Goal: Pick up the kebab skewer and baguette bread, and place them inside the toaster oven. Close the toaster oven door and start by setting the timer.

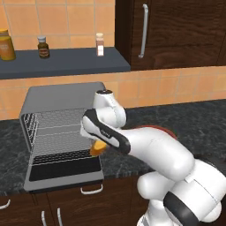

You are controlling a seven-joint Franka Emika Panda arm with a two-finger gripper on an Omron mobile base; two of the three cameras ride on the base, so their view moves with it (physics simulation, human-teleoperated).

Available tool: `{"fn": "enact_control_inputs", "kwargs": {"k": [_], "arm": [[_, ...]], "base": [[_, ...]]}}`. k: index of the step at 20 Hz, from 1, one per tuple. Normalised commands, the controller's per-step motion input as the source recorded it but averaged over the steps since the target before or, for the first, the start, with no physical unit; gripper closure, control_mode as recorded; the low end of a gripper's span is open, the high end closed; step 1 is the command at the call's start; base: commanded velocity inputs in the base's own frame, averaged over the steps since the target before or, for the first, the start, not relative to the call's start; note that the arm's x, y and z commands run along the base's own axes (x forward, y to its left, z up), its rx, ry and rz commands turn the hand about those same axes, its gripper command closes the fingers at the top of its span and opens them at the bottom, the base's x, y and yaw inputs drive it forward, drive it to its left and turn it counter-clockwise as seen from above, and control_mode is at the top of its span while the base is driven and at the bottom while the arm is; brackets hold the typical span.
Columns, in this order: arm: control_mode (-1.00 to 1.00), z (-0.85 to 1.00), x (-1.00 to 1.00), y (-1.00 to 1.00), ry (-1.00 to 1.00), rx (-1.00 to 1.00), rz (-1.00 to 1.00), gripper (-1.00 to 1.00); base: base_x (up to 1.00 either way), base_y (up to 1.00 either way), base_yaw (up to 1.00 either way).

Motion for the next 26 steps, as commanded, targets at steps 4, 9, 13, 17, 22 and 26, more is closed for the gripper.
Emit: {"fn": "enact_control_inputs", "kwargs": {"k": [4, 9, 13, 17, 22, 26], "arm": [[-1.0, 0.0, 0.54, 1.0, -0.13, -0.08, 0.12, 1.0], [-1.0, -0.2, 0.47, 0.88, -0.09, -0.01, 0.01, 1.0], [-1.0, -0.02, 0.14, 0.97, -0.06, 0.0, 0.0, 1.0], [-1.0, -0.31, 0.34, 0.71, -0.02, 0.0, 0.0, 1.0], [-1.0, -0.4, 0.44, 0.45, -0.02, 0.01, 0.0, 1.0], [-1.0, -0.05, 0.39, 0.43, -0.04, 0.0, 0.0, 1.0]], "base": [[0.0, 0.0, 0.0], [0.0, 0.0, 0.0], [0.0, 0.0, 0.0], [0.0, 0.0, 0.0], [0.0, 0.0, 0.0], [0.0, 0.0, 0.0]]}}
